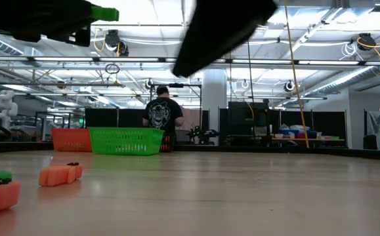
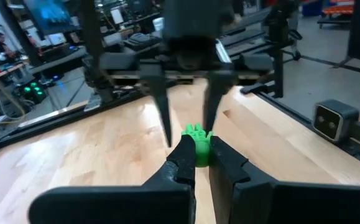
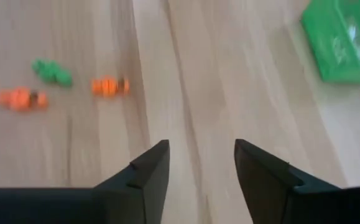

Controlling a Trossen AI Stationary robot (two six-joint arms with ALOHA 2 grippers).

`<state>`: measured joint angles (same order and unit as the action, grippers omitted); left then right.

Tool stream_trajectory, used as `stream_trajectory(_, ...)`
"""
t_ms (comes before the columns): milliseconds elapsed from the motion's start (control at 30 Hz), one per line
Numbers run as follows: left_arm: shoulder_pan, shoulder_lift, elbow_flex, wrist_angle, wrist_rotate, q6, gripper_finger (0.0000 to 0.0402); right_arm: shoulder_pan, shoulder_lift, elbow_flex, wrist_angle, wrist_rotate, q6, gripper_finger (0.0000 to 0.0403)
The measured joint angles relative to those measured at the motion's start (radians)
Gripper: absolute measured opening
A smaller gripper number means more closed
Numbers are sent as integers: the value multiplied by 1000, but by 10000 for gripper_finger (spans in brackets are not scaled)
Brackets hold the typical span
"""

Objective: Sort Halloween decoration
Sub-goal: Put the green skeleton toy into the orange bin

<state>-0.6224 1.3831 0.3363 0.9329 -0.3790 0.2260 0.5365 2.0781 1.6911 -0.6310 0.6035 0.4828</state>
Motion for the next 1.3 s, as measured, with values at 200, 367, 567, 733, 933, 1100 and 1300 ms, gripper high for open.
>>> stream_trajectory(200,13,-62,0,-2,-77,-5,13,61,2,-61,-34,44,40,168)
stream_trajectory(367,65,-174,0,-70,-135,-5,12,99,2,-176,38,194,13,153)
stream_trajectory(567,200,-306,0,-84,-242,120,12,107,4,-322,90,373,83,134)
stream_trajectory(733,360,-395,0,-126,-234,146,12,105,4,-384,104,448,101,124)
stream_trajectory(933,574,-439,0,-225,-222,27,12,82,4,-418,111,579,48,118)
stream_trajectory(1100,751,-452,0,-358,-198,-169,12,44,4,-446,111,598,20,118)
stream_trajectory(1300,943,-453,40,-604,-196,-325,12,20,4,-463,119,570,37,118)
